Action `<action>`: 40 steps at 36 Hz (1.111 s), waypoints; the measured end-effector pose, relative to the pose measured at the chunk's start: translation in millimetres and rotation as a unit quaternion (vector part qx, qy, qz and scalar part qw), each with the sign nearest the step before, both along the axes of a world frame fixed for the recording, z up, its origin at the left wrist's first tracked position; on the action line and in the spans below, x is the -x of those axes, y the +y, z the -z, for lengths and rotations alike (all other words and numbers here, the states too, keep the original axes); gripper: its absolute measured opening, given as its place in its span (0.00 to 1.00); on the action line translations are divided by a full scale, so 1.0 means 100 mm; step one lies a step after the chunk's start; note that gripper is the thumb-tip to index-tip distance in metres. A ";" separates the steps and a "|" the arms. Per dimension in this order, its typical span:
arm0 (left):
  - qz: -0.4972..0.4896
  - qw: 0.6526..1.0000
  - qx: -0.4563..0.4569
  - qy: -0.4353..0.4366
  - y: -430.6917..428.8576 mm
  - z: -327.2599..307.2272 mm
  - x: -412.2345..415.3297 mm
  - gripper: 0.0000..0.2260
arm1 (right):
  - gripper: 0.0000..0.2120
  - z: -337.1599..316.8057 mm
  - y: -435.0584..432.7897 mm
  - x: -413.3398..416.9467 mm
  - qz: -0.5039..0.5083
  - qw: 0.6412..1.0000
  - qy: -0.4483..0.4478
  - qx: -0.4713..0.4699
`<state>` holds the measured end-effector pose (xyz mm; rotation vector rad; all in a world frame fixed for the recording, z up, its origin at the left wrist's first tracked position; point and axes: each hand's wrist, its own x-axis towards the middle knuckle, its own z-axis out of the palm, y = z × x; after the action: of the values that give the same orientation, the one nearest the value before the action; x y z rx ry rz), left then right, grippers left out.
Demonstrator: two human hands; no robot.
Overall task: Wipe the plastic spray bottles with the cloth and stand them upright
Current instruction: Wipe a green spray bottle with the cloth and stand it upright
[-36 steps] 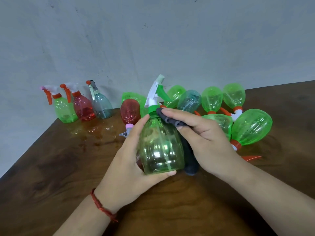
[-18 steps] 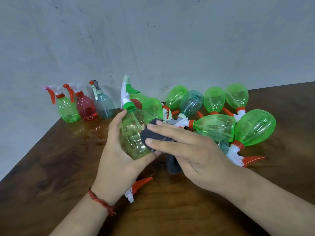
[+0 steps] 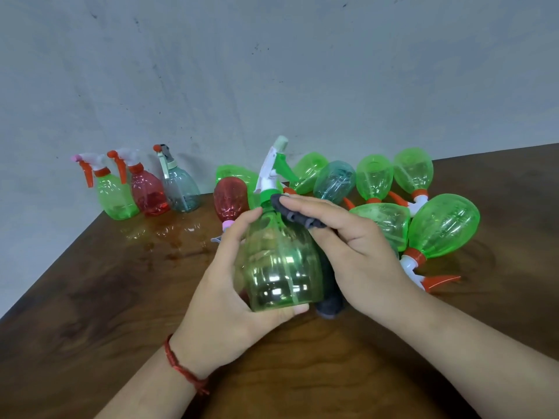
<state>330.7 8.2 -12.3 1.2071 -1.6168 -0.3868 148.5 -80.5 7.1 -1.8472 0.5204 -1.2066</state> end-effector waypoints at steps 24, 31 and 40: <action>-0.066 0.992 -0.003 0.110 -0.05 0.00 -0.06 0.48 | 0.26 0.13 -0.02 0.04 -0.002 0.964 0.091 0.251; -0.019 1.000 -0.018 0.016 0.00 0.02 0.01 0.51 | 0.23 0.04 -0.12 0.05 0.020 0.993 0.057 0.097; 0.024 0.998 -0.053 0.027 0.00 0.00 -0.01 0.52 | 0.22 -0.01 -0.08 0.04 -0.006 0.998 -0.040 -0.050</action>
<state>332.0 7.8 -12.7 1.2275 -1.5980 -0.5374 144.4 -88.2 8.3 -1.7076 0.5147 -1.2190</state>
